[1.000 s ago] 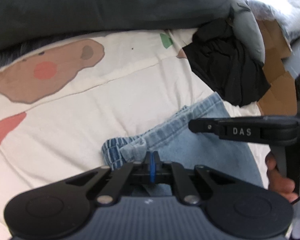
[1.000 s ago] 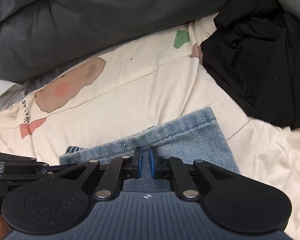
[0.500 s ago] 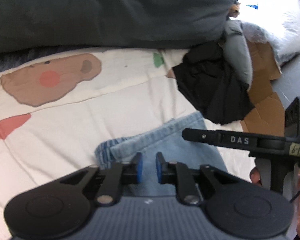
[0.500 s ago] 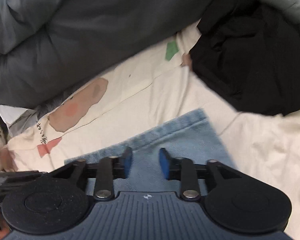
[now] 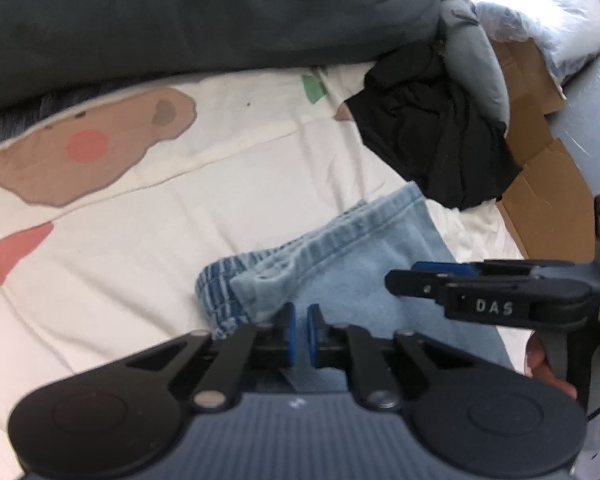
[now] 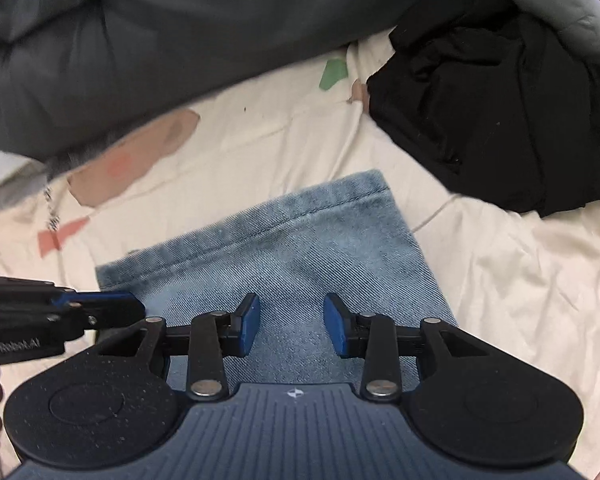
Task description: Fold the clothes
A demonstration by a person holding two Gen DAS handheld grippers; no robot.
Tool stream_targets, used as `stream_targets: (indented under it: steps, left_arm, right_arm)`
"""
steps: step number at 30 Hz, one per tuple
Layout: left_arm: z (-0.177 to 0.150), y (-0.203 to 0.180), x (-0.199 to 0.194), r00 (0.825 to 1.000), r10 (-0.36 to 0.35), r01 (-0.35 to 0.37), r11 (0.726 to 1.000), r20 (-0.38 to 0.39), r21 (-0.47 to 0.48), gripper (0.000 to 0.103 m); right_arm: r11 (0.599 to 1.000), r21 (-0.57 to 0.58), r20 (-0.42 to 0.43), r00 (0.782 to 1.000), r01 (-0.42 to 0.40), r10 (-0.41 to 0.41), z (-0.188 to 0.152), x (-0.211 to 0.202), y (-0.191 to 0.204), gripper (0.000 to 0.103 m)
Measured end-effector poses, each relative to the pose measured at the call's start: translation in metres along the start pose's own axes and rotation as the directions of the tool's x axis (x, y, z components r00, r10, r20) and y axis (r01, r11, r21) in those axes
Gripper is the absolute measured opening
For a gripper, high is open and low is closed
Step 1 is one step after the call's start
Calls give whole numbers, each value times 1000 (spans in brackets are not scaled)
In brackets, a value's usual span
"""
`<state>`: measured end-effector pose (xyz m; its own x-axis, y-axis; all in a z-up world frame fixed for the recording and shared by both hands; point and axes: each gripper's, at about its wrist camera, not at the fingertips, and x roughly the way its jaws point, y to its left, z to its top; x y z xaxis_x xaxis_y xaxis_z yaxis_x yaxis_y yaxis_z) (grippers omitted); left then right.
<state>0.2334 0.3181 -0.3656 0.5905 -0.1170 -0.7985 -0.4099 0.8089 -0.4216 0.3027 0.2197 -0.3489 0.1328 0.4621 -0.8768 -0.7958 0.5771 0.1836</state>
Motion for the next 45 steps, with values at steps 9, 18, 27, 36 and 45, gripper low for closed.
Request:
stream_targets:
  steps: [9,18,27,36,45]
  left_arm:
    - [4,-6,-7,1000,-9,9,1000,-3,6,13]
    - [-6,-29,-25,999,-50,50,997,5,51,34]
    - [-6,-21,-4,998,0,3,999,-63,42,19]
    - [5,-29,9,988,96,-81,989,-124,124,3]
    - [14,-68,-15,991,107,-87,975,-86,204,32]
  right_arm:
    - [998,50,-6,1000,29,-29,-5,14,1,44]
    - [988,153,124,992,-28,9,-14,-40,-5,39]
    - [967,252,92,996,-24,1,-55,-24,-1,34]
    - [943,330,86,993,48,-81,-63,0,8,35]
    - [943,331,87,996,-19,-10,-72,-50,-27,39]
